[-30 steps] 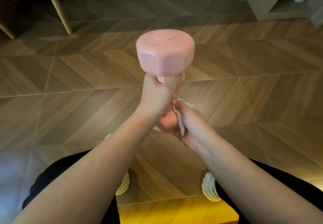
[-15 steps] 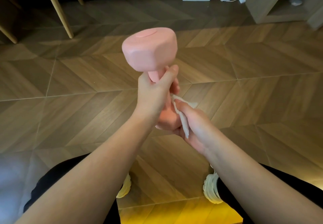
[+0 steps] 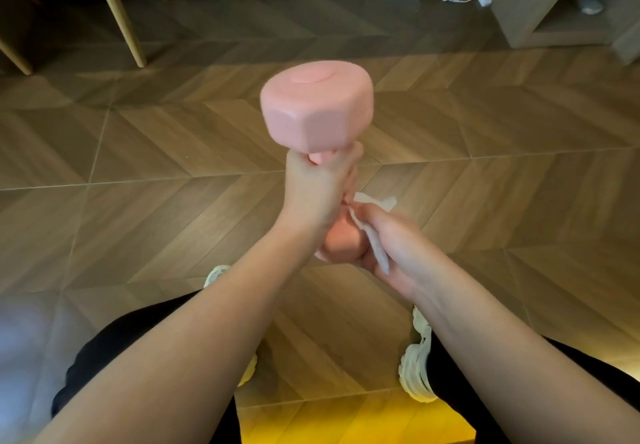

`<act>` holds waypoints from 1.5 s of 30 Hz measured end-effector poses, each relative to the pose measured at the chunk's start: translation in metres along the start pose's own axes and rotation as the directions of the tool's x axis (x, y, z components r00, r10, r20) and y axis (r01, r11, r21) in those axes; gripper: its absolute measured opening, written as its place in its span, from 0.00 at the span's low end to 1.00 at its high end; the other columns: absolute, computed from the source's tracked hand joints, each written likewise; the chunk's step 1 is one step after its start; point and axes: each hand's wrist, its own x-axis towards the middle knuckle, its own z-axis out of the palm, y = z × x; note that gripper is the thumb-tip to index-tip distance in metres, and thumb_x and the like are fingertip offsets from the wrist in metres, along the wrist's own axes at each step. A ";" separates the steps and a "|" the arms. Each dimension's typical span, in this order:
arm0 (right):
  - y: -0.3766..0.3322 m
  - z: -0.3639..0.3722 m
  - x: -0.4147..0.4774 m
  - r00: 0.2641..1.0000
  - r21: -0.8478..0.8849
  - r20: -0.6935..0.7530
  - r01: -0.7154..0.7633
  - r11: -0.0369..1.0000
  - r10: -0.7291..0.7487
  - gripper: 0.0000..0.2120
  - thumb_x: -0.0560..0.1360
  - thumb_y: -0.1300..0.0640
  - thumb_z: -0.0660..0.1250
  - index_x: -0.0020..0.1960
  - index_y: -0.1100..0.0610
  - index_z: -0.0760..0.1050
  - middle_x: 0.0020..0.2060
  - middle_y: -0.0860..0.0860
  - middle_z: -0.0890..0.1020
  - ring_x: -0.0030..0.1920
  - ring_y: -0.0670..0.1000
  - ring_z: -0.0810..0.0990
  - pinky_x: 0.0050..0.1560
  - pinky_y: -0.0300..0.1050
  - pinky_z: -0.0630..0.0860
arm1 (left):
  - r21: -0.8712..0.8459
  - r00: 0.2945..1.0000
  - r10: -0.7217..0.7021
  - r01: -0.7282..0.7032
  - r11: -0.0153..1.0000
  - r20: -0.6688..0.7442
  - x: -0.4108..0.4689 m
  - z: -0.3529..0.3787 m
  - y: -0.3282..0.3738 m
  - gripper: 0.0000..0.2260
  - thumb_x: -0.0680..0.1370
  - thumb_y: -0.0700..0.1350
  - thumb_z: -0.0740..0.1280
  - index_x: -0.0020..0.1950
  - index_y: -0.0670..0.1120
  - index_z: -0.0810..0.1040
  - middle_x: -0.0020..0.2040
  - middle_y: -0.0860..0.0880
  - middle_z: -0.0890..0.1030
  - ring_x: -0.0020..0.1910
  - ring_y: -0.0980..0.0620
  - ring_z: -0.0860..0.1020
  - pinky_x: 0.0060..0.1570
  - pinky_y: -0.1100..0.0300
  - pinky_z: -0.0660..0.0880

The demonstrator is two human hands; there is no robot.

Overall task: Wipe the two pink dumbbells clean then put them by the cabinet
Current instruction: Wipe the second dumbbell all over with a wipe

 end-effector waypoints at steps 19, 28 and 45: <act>0.006 0.007 0.003 0.979 -0.100 -0.200 0.024 0.995 -0.044 0.12 0.73 0.52 0.69 0.54 0.57 0.79 0.43 0.57 0.87 0.48 0.59 0.87 0.58 0.62 0.79 | -0.024 0.988 -0.018 0.015 1.000 -0.152 0.003 -0.001 -0.006 0.16 0.70 0.44 0.70 0.24 0.49 0.68 0.21 0.50 0.67 0.23 0.51 0.65 0.33 0.54 0.67; 0.008 -0.002 0.010 0.998 0.014 -0.058 -0.017 1.000 0.018 0.12 0.76 0.58 0.68 0.57 0.62 0.79 0.43 0.58 0.87 0.46 0.54 0.87 0.43 0.50 0.85 | -0.032 0.997 -0.045 0.043 0.999 -0.069 0.004 -0.004 -0.005 0.13 0.68 0.39 0.67 0.26 0.48 0.67 0.20 0.50 0.64 0.21 0.51 0.61 0.28 0.58 0.60; -0.005 -0.004 0.008 0.995 -0.167 -0.104 -0.028 0.986 0.011 0.12 0.77 0.65 0.64 0.37 0.57 0.78 0.29 0.51 0.85 0.34 0.49 0.85 0.45 0.49 0.81 | -0.063 0.945 -0.045 0.069 0.996 0.324 -0.011 0.003 -0.002 0.14 0.67 0.39 0.68 0.25 0.47 0.66 0.21 0.49 0.62 0.20 0.52 0.58 0.25 0.58 0.56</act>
